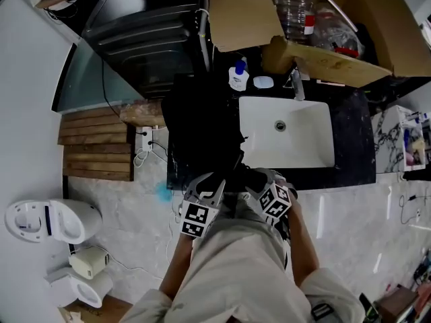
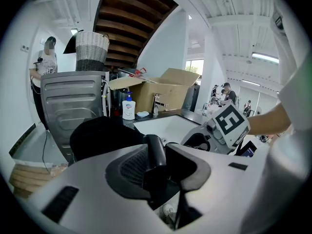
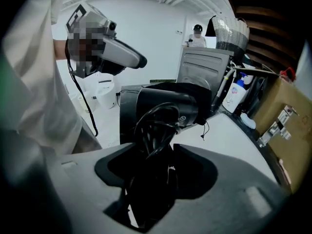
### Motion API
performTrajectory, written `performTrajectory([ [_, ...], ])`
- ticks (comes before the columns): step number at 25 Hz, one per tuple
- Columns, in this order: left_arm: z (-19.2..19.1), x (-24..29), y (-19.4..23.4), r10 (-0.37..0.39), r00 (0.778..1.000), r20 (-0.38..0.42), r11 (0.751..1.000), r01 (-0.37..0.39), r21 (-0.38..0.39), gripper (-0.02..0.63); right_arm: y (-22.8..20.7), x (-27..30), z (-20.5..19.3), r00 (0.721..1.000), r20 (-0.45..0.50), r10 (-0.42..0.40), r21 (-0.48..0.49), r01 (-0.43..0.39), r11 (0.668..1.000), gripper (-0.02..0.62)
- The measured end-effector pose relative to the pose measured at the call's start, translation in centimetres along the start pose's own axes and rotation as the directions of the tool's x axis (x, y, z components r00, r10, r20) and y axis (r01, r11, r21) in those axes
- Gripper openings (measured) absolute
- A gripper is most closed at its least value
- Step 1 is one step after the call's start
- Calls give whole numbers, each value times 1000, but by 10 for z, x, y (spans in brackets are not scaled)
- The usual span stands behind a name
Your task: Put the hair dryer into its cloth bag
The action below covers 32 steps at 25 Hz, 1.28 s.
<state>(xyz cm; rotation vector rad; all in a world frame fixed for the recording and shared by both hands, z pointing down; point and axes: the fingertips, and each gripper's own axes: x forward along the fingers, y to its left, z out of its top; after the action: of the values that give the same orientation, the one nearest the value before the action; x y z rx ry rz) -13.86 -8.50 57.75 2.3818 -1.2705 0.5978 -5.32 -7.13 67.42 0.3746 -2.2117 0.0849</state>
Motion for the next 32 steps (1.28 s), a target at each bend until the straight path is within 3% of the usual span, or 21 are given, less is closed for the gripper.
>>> performTrajectory([
  [6,2,3,-5,74,997,-17,997,-74,4,114,0,14,0,996,-19,88,-39,-89,995,235],
  [8,0,2,-5,102,994,-25,995,-102,2,114,1,14,0,993,-8,115,-21,-115,993,210],
  [14,-2,-9,-2,182,982,-43,983,-183,-18,114,-2,6,5,986,101,131,41,-136,990,189],
  [19,0,-11,14,218,975,-39,976,-218,0,114,1,-1,5,982,113,149,48,-155,987,189],
  [26,6,-1,34,188,981,-39,982,-187,35,114,-7,-9,13,989,111,94,96,-105,990,189],
  [32,-2,22,51,84,994,-67,992,-77,98,108,-14,-11,14,997,81,22,174,-35,984,189],
])
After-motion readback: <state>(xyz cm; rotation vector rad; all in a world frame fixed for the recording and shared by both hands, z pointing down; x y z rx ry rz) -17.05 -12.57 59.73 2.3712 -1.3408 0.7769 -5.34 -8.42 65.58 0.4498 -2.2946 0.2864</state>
